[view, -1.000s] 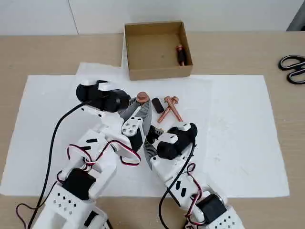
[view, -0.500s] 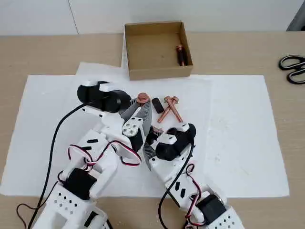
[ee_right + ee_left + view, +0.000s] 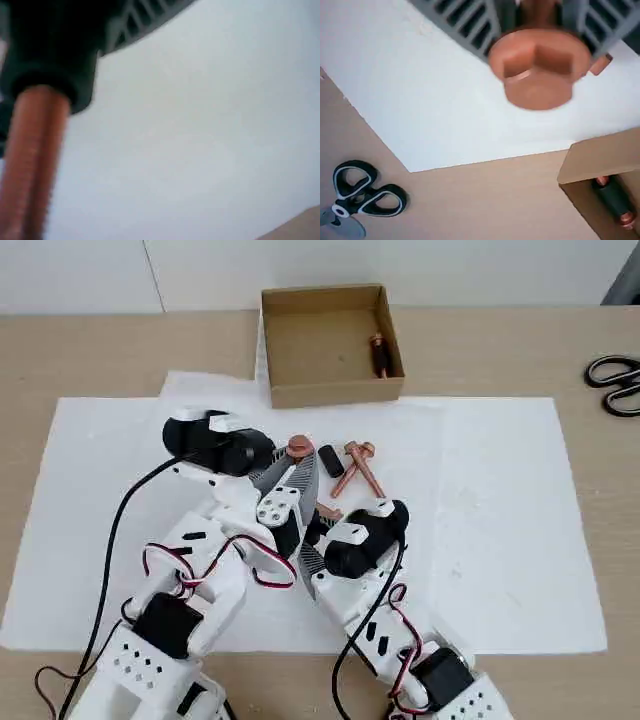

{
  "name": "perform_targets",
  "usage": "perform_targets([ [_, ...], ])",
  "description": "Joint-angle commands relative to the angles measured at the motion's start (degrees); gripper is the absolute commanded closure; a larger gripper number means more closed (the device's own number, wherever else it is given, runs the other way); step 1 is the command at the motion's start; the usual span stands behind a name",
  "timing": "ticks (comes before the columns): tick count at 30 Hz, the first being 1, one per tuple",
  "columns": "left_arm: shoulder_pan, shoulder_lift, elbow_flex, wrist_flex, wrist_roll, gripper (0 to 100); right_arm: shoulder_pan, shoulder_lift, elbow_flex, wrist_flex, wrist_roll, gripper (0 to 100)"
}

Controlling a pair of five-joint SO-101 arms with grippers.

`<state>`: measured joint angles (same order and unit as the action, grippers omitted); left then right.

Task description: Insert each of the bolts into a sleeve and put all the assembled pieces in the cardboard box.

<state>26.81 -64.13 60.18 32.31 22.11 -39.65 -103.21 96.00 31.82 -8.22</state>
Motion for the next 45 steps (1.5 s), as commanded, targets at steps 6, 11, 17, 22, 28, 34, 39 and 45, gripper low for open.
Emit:
perform_targets([
  [6, 0.1, -1.2, -0.7, 0.6, 0.1, 99, -0.3, -0.7, 0.4, -1.4, 0.0, 99.5],
  [11, 0.3, -1.2, -0.8, 3.3, 0.1, 99, -0.3, -0.7, 0.4, -1.4, 0.0, 99.5],
  [17, 0.4, -1.2, -0.7, 4.2, 0.1, 99, -0.3, -0.7, 0.4, -1.4, 0.0, 99.5],
  [22, 0.4, -1.2, -0.7, 5.3, 0.1, 99, -0.3, -0.7, 0.4, -1.4, 0.0, 99.5],
  [28, 0.4, -1.2, -0.7, 7.5, 0.1, 99, -0.3, -0.7, 0.4, -1.4, 0.0, 99.5],
  [34, 0.4, -1.2, -0.4, 8.4, 0.2, 99, -0.3, -0.7, 0.4, -1.3, 0.0, 99.5],
  [39, 0.5, -1.2, -0.6, 10.0, 0.2, 99, -0.3, -0.7, 0.4, -1.3, 0.0, 99.5],
  [45, 0.5, -1.2, -0.3, 10.7, 0.2, 99, -0.3, -0.7, 0.4, -1.3, 0.0, 99.5],
])
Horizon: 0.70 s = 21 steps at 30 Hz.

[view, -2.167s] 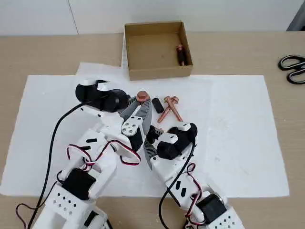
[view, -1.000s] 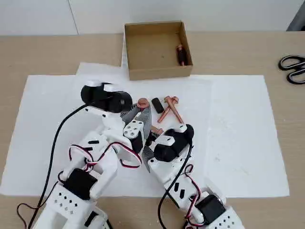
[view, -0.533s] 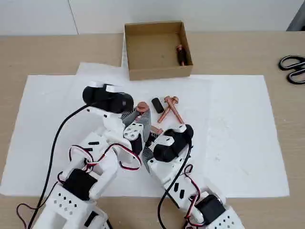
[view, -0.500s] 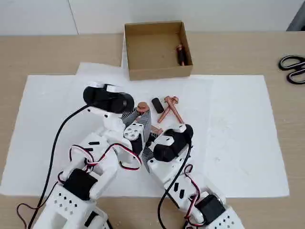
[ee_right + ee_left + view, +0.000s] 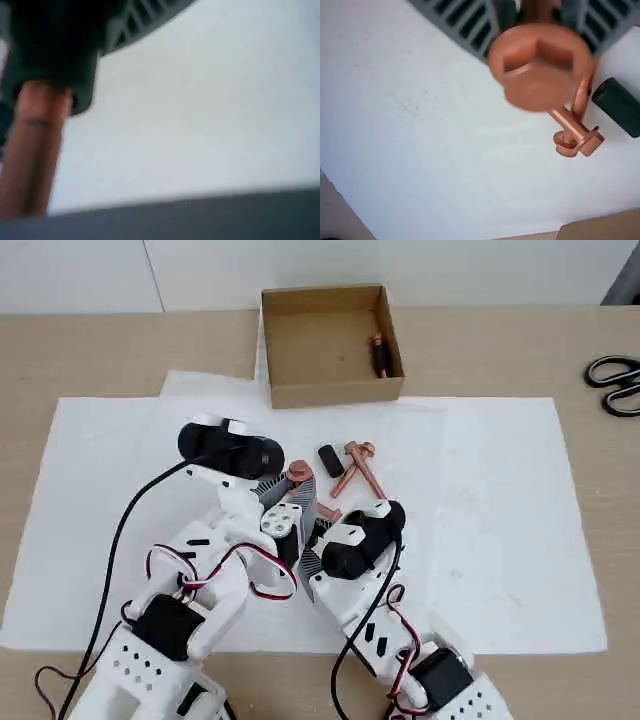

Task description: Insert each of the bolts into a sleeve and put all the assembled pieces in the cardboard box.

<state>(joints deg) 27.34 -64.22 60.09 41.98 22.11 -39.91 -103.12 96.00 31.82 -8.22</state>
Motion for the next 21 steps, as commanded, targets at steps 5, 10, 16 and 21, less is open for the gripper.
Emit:
perform_targets([
  [5, 0.0, -1.1, -0.2, 4.0, 0.2, 99, 0.0, -0.7, 0.4, -1.3, 0.0, 99.5],
  [10, 0.0, -1.1, -0.1, 4.0, 0.2, 99, 0.0, -0.7, 0.4, -1.3, 0.0, 99.5],
  [16, 0.0, -1.1, 1.5, 4.7, 0.2, 99, 0.3, -0.7, 0.4, -1.3, 0.1, 99.5],
  [21, 0.0, -1.1, 1.9, 4.7, 0.2, 99, 0.7, -0.7, 0.4, -1.3, 0.1, 99.5],
])
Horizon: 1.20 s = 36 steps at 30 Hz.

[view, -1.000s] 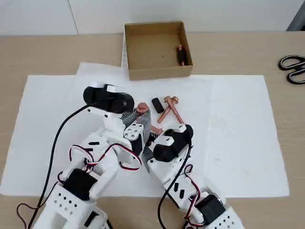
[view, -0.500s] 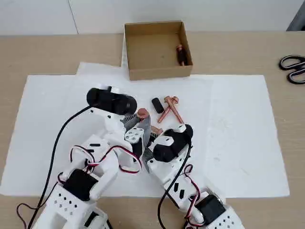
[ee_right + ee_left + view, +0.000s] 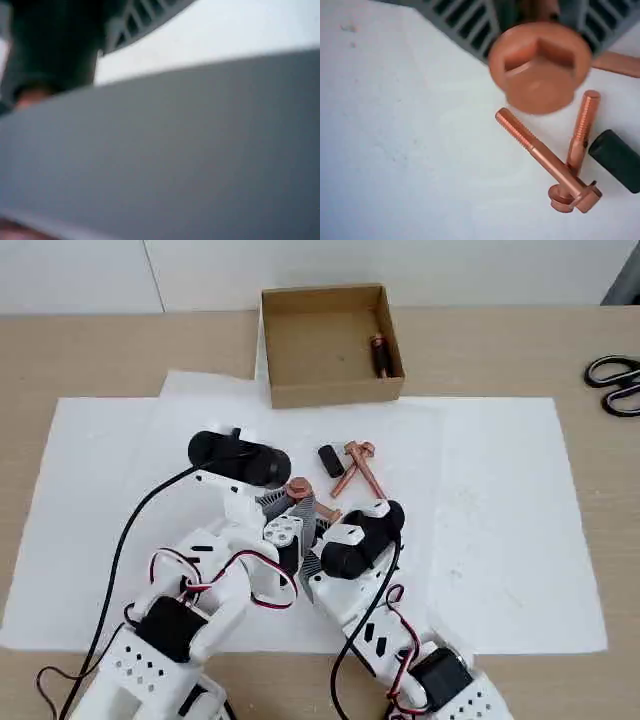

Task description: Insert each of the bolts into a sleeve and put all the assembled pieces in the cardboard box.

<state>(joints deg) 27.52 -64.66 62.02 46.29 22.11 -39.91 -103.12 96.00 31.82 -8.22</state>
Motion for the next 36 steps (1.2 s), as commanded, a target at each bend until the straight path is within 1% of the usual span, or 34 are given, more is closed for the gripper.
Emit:
perform_targets([
  [1, -0.2, -0.6, 0.0, 0.4, 0.2, 99, 0.7, -0.7, 0.4, -1.3, 0.1, 99.5],
  [13, -0.1, -0.3, 0.0, 4.9, 0.2, 99, 0.8, -0.7, 0.4, -1.3, 0.1, 99.5],
  [19, -0.1, -0.3, 0.1, 5.1, 0.2, 99, 0.8, -0.7, 0.4, -1.3, 0.1, 99.5],
  [23, 2.0, -0.5, 1.1, 6.1, 0.2, 99, 0.8, -0.7, 0.4, -1.3, 0.1, 99.5],
  [27, 2.3, -0.6, 0.8, 5.9, -0.2, 99, 0.8, -0.7, 0.4, -1.3, 0.1, 99.5],
  [30, 2.3, -0.6, 0.8, 6.2, -2.5, 95, 0.8, -0.7, 0.4, -1.3, 0.1, 99.5],
  [33, 2.3, -0.6, 0.8, 6.2, -2.5, 91, 0.8, -0.7, 0.4, -1.3, 0.1, 99.5],
  [36, 2.3, -0.6, 0.7, 6.2, -2.5, 89, 0.8, -0.7, 0.4, -1.3, 0.1, 99.5],
])
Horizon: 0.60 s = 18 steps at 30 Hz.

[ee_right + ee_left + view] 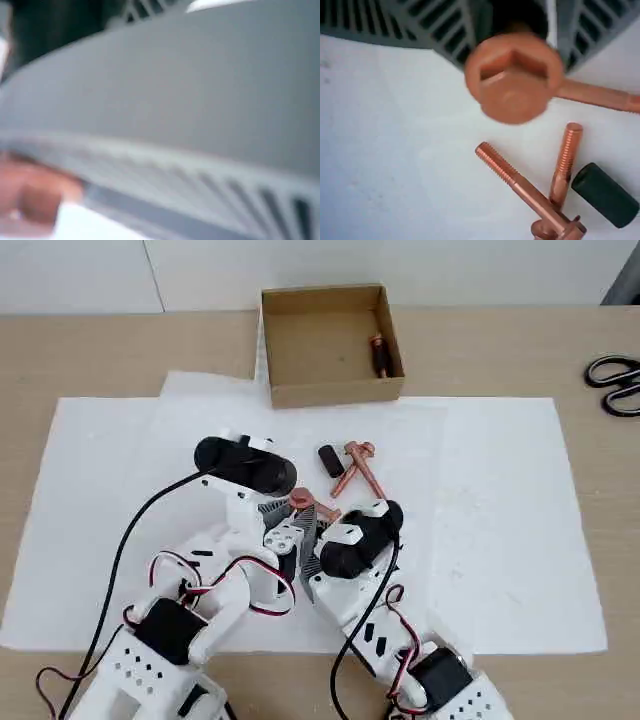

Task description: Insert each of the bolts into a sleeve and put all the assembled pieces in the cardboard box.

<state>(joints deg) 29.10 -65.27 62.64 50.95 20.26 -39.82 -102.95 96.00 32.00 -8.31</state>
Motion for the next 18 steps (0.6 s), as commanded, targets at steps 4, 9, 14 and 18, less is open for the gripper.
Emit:
perform_targets([
  [4, 0.7, 0.0, -3.5, 4.2, -0.7, 88, 0.7, -0.9, 0.4, -1.5, 0.2, 99.5],
  [9, 0.7, 0.0, -6.9, 8.4, -0.8, 88, 0.7, -0.9, 0.4, -1.5, 0.2, 99.5],
  [14, -1.2, 0.0, -8.3, 8.4, -0.8, 88, 0.8, -0.9, 0.4, -1.4, 0.2, 99.5],
  [18, -3.5, 0.0, -12.6, 10.2, -0.8, 88, 0.8, -0.9, 0.4, -0.3, 0.2, 99.5],
])
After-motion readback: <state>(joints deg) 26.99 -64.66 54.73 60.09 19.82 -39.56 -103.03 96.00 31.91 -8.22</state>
